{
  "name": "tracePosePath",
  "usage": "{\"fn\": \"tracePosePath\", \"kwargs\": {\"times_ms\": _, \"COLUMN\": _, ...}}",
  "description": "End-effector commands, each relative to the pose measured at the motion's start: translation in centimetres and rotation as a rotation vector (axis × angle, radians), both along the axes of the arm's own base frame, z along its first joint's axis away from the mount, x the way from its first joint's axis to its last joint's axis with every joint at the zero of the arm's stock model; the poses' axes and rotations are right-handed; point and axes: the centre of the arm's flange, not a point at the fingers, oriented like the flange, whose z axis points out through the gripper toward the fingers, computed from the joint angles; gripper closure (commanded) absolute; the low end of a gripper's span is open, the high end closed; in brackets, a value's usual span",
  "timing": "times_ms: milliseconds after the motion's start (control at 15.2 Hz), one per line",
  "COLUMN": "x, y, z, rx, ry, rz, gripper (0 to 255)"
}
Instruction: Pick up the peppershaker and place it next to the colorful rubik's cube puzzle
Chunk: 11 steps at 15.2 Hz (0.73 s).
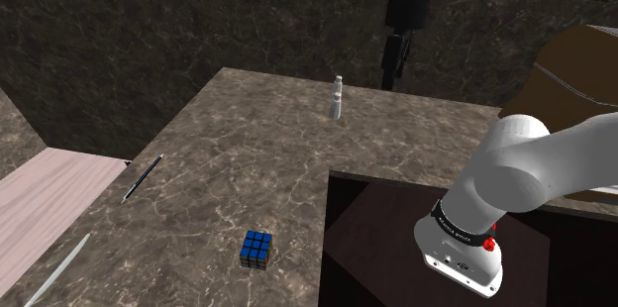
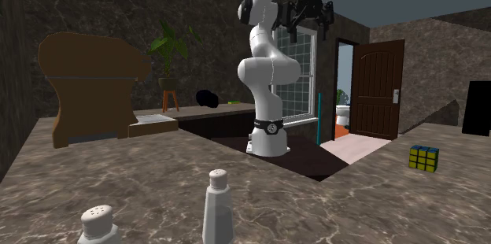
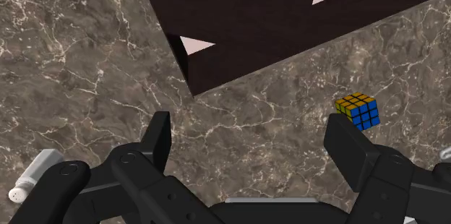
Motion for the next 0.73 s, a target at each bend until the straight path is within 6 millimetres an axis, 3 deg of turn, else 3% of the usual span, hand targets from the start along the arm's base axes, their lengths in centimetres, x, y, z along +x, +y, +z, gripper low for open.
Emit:
{"fn": "tracePosePath", "kwargs": {"times_ms": 0, "x": 0.0, "y": 0.0, "z": 0.0, "rx": 0.000, "ry": 0.000, "rz": 0.000, "gripper": 0}}
{"fn": "tracePosePath", "kwargs": {"times_ms": 660, "x": 6.4, "y": -7.4, "z": -7.8, "rx": -0.008, "ry": -0.065, "rz": -0.003, "gripper": 0}}
